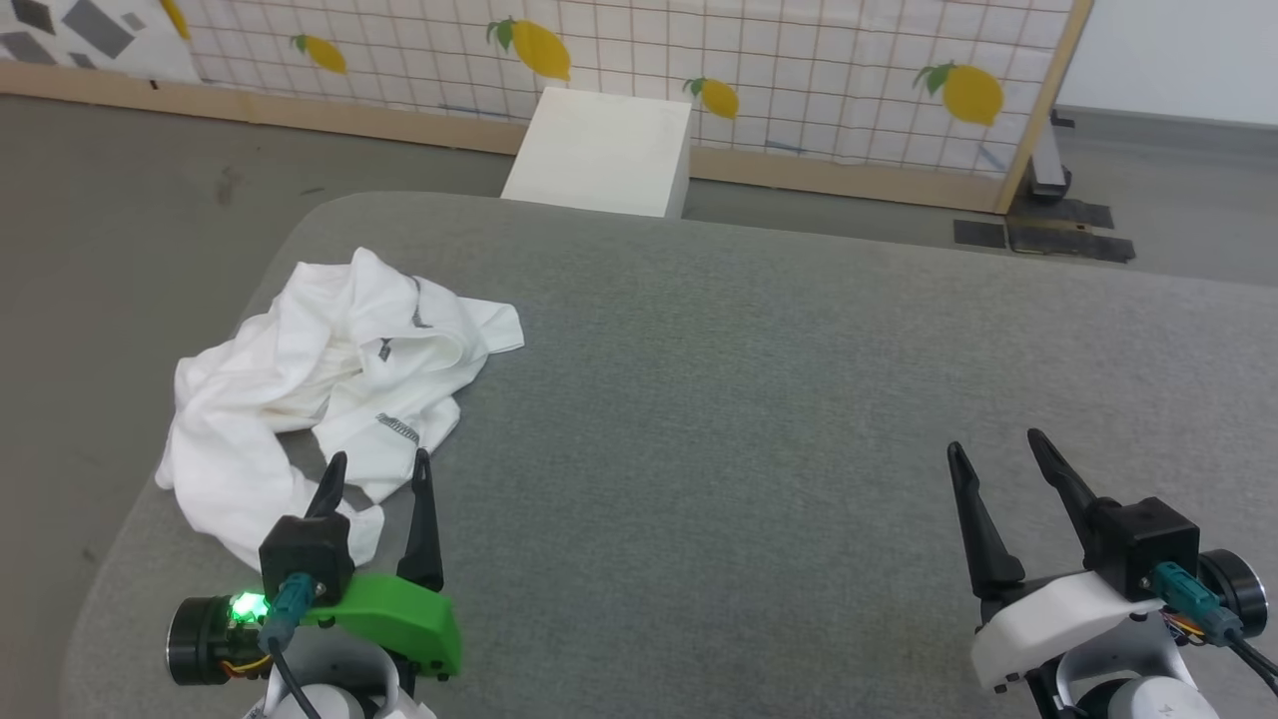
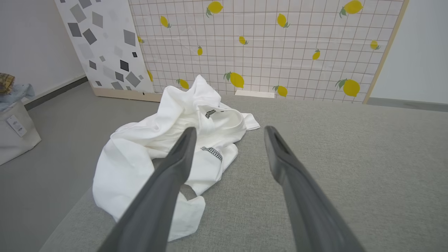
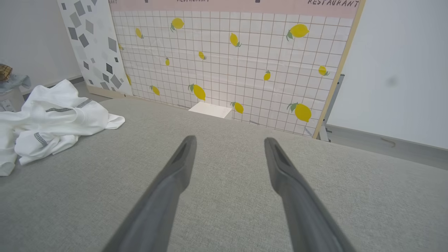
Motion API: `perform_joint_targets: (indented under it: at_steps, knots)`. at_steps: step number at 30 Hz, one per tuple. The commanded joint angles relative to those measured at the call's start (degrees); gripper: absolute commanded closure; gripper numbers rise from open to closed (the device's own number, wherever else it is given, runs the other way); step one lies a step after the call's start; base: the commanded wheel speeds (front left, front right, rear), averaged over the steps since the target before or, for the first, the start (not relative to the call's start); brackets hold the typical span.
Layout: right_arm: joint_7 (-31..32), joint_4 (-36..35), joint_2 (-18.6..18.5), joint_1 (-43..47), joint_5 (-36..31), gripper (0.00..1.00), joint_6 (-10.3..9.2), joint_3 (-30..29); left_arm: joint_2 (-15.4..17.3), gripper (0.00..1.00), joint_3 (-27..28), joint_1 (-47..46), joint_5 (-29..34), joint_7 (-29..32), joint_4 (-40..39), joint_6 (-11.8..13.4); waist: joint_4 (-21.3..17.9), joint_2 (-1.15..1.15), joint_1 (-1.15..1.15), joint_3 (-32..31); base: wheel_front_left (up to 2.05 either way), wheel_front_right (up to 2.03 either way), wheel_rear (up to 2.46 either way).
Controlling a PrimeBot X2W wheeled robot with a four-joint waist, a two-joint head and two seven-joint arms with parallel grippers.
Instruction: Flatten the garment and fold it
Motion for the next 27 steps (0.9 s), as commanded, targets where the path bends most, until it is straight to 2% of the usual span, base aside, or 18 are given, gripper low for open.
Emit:
perform_joint_targets:
  at_steps: [1,27]
  knots:
    - [-0.6,-0.1,0.1,-0.8,0.6,0.00,-0.04,-0.1,0.4,0.00,-0.1,-1.0,-1.0,-0.7,0.3,0.5,1.0,0.00,0.00,0.1,0.00,0.00,0.00]
    - [-2.4,0.5,0.1,-1.3,2.0,0.00,-0.06,-0.2,1.3,0.00,-1.0,-1.8,-3.0,-4.0,2.0,2.3,7.6,0.00,0.00,0.3,0.00,0.00,0.00]
